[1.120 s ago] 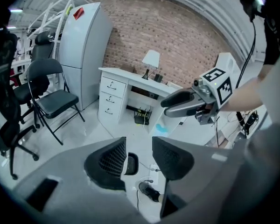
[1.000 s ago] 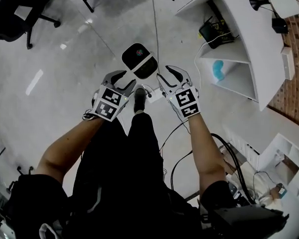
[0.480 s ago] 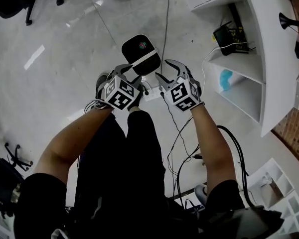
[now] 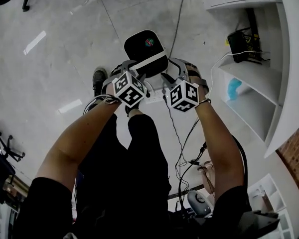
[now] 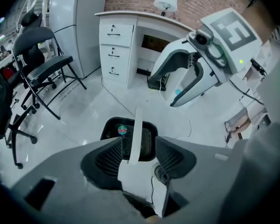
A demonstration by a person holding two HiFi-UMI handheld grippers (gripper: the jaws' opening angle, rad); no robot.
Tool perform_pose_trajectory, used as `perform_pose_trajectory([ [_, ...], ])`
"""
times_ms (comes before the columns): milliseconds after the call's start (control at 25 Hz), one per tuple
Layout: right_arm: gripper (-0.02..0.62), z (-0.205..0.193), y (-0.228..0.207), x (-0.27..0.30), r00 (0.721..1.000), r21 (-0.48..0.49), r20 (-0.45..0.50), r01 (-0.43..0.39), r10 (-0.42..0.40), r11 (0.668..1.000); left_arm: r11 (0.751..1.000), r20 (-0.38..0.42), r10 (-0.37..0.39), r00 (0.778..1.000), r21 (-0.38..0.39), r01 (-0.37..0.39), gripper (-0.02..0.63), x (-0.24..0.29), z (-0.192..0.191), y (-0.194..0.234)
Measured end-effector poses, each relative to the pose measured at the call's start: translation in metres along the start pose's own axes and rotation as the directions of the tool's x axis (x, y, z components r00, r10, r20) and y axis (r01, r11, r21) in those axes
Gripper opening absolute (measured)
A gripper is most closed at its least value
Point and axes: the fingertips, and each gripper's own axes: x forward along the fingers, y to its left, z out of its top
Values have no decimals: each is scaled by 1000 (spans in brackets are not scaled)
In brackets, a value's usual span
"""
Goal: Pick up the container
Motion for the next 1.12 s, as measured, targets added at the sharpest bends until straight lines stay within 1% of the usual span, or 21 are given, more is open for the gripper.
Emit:
perform_pose_trajectory([
  [120,229,-13,-4,25,999,-54,-36,18,-20,998,1000,-29,5,1000,20,-5,210,25,-11,7],
  [240,229,-22,-8,50,997,-111,-66,26,-33,993,998,-45,2,999,63,0,210,43,-19,12],
  [320,229,-25,-8,63,997,-168,-69,23,-35,986,994,-55,18,998,106,-12,210,52,-22,15],
  [440,229,-26,-5,80,997,-301,-65,15,-36,954,982,-60,42,997,186,-30,210,65,-21,18],
  [480,229,-26,-3,86,997,-340,-69,5,-31,940,979,-68,36,997,202,-21,210,69,-22,17],
  [560,229,-30,2,97,996,-389,-90,-19,-18,921,976,-102,15,995,216,7,210,78,-29,13],
  [640,229,-35,3,106,994,-407,-110,-31,-16,913,978,-130,-5,992,206,32,210,86,-34,10],
  [720,227,-40,-1,112,993,-413,-118,-28,-23,910,979,-126,-28,992,195,53,207,90,-33,8],
  [800,225,-42,-4,115,993,-414,-111,-13,-36,910,973,-113,-41,993,222,65,176,94,-30,5],
  [840,213,-42,-4,116,994,-413,-103,-4,-42,911,968,-107,-37,994,243,62,155,95,-29,4],
  [880,175,-42,-4,117,994,-415,-95,5,-49,910,964,-102,-29,994,260,55,135,95,-28,4],
  [920,162,-42,-6,118,995,-421,-88,14,-56,907,962,-98,-24,995,269,50,130,96,-27,4],
  [1000,139,-42,-12,119,994,-436,-85,25,-69,899,962,-89,-20,996,270,43,101,97,-24,6],
  [1120,121,-40,-15,121,994,-455,-87,25,-72,890,968,-74,-19,997,247,37,89,98,-23,9],
])
